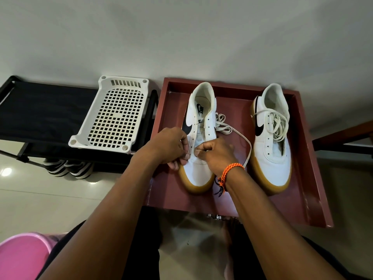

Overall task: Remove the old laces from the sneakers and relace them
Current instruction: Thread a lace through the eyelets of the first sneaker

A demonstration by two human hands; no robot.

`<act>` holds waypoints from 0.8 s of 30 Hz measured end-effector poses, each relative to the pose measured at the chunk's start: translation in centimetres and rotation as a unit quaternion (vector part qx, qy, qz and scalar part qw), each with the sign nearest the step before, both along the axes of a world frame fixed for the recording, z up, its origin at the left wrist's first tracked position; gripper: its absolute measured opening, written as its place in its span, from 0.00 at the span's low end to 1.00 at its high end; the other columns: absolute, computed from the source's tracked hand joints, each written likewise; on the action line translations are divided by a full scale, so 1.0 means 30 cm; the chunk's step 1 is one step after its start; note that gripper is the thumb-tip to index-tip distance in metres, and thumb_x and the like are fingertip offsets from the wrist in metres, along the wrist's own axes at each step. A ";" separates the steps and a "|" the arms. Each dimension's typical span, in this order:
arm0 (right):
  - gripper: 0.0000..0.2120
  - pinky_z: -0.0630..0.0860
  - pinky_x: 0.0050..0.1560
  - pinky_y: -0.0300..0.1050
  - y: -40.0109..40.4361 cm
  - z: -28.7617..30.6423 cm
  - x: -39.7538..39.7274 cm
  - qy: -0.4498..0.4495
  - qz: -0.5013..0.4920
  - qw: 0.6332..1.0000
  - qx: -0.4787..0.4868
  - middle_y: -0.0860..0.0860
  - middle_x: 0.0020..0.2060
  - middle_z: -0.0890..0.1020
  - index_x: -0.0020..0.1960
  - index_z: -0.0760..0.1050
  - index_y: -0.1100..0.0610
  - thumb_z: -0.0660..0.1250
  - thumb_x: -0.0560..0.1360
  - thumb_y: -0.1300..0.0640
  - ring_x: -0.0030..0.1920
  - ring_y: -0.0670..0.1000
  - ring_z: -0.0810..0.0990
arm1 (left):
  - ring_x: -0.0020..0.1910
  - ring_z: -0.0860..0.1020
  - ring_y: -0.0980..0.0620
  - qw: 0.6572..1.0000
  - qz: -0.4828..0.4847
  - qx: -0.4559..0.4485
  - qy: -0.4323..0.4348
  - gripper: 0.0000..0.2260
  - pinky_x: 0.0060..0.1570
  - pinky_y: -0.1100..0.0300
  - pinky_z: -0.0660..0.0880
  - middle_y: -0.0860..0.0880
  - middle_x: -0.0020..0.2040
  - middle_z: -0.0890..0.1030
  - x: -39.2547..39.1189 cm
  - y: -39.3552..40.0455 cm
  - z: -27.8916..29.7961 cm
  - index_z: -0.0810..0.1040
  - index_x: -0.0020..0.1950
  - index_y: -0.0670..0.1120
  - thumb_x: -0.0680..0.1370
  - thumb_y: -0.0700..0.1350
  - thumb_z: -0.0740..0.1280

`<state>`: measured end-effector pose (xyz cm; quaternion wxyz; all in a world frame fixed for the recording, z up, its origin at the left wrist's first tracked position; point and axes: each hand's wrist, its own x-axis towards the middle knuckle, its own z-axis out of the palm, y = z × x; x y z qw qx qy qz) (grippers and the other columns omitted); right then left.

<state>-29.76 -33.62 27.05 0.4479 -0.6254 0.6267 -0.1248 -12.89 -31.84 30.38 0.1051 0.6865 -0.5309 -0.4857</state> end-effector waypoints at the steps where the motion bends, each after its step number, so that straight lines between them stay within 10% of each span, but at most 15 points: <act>1: 0.20 0.54 0.58 0.54 0.001 -0.004 0.001 -0.002 -0.002 1.000 -0.001 0.49 0.55 0.84 0.31 0.81 0.30 0.76 0.75 0.52 0.69 0.57 0.70 | 0.35 0.86 0.40 1.000 -0.005 -0.006 -0.004 0.03 0.42 0.45 0.87 0.43 0.36 0.87 0.000 0.000 -0.001 0.80 0.50 0.37 0.81 0.31 0.70; 12: 0.06 0.58 0.58 0.54 0.014 0.029 -0.002 0.039 -0.002 0.999 0.016 0.50 0.63 0.74 0.45 0.86 0.48 0.73 0.80 0.54 0.69 0.58 0.64 | 0.33 0.82 0.57 0.985 -0.034 -0.100 -0.136 0.04 0.39 0.57 0.81 0.55 0.32 0.82 -0.032 0.012 -0.004 0.82 0.42 0.46 0.75 0.38 0.72; 18: 0.04 0.66 0.60 0.54 0.012 0.048 -0.008 0.097 0.040 0.993 -0.062 0.48 0.63 0.80 0.44 0.84 0.42 0.75 0.77 0.48 0.69 0.58 0.68 | 0.31 0.86 0.52 0.991 0.027 -0.081 -0.099 0.05 0.44 0.58 0.82 0.49 0.33 0.86 -0.042 0.089 0.034 0.82 0.47 0.46 0.77 0.37 0.75; 24: 0.03 0.74 0.67 0.55 0.027 0.083 -0.019 0.108 0.078 0.975 -0.181 0.53 0.81 0.64 0.44 0.87 0.49 0.80 0.73 0.55 0.74 0.59 0.69 | 0.44 0.84 0.47 0.983 0.077 -0.103 -0.135 0.06 0.49 0.53 0.79 0.51 0.46 0.84 -0.095 0.213 0.007 0.79 0.51 0.53 0.79 0.47 0.76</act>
